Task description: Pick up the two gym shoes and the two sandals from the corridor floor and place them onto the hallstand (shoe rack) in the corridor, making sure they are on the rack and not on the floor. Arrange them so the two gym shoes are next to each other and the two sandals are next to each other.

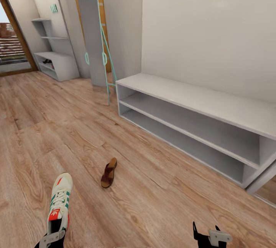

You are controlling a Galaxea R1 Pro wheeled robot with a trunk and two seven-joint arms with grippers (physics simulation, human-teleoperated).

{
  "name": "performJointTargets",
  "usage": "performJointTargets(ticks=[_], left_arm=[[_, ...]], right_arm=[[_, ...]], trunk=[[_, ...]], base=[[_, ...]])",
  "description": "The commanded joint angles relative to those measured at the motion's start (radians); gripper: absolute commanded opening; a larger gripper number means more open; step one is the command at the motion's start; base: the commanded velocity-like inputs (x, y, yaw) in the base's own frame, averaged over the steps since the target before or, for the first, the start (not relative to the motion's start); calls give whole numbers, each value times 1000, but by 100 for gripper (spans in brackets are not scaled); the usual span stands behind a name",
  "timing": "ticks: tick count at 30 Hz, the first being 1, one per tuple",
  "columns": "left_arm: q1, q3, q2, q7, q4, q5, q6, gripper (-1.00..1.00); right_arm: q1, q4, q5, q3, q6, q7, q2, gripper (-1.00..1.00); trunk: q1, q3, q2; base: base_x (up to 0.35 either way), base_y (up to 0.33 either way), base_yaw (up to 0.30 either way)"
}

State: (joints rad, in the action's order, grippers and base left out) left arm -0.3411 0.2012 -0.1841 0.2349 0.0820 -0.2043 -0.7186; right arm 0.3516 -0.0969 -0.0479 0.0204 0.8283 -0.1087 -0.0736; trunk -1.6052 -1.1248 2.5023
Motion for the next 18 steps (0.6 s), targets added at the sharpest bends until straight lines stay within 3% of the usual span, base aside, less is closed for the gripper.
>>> performJointTargets(ticks=[1, 18], left_arm=[[-1, 3, 0, 11, -1, -10, -1, -100], [-1, 3, 0, 11, -1, -10, -1, -100]], right_arm=[[0, 0, -4, 1, 3, 3, 0, 100], [0, 0, -4, 0, 3, 4, 0, 100]], trunk=[[0, -1, 0], [0, -9, 0]], base=[[0, 0, 274], [0, 0, 274]])
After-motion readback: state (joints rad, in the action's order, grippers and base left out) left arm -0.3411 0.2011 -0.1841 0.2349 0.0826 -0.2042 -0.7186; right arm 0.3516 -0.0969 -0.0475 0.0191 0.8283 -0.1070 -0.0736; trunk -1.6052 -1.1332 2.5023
